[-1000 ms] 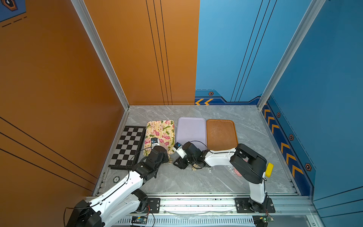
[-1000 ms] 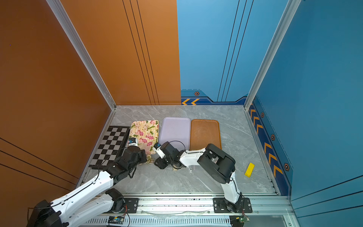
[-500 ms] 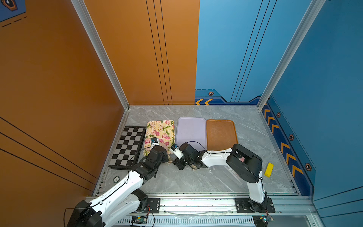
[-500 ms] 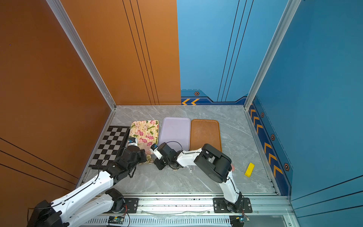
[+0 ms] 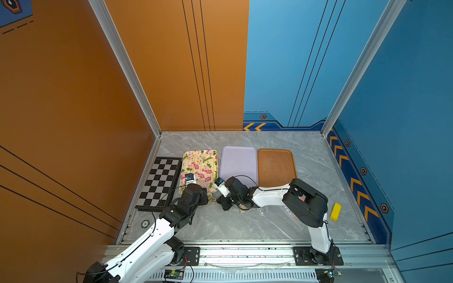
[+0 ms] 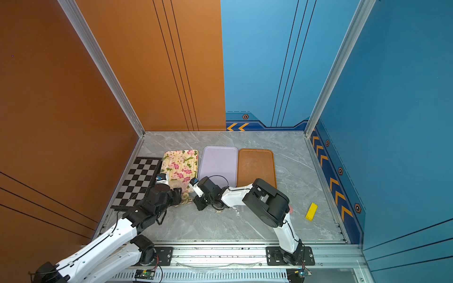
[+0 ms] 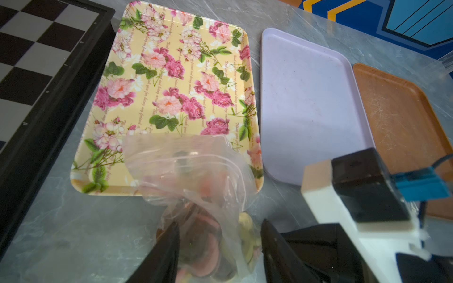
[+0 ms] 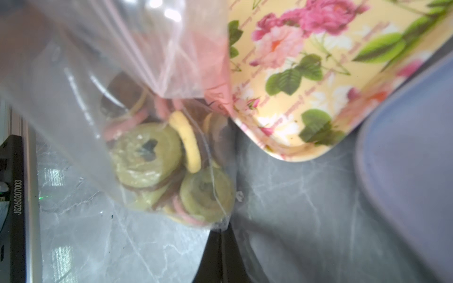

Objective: Pour cookies out of the ziploc bag
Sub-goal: Adjust the ziploc bag on the tray.

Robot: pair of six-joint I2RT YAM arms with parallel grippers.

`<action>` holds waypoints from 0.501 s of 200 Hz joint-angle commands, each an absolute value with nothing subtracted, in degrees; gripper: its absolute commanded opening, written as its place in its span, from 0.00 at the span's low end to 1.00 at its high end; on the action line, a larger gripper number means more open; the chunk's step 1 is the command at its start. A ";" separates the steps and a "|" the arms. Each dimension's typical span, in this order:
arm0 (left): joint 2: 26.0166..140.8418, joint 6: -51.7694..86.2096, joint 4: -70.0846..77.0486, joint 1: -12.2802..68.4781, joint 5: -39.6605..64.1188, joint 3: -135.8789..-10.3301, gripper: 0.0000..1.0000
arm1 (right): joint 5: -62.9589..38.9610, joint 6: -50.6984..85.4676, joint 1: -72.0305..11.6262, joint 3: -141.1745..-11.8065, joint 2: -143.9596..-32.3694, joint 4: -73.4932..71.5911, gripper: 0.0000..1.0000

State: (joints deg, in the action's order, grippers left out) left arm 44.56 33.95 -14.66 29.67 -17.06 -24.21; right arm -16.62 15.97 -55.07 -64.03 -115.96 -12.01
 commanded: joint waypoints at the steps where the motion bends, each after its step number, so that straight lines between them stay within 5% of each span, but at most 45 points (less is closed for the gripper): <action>1: 42.08 35.94 -20.96 29.58 -13.93 -22.26 0.56 | -16.27 18.83 -53.05 -62.68 -114.45 -12.26 0.00; 100: 51.19 40.59 -29.18 35.71 -7.05 -22.63 0.48 | -17.85 20.13 -51.89 -62.34 -113.82 -12.66 0.00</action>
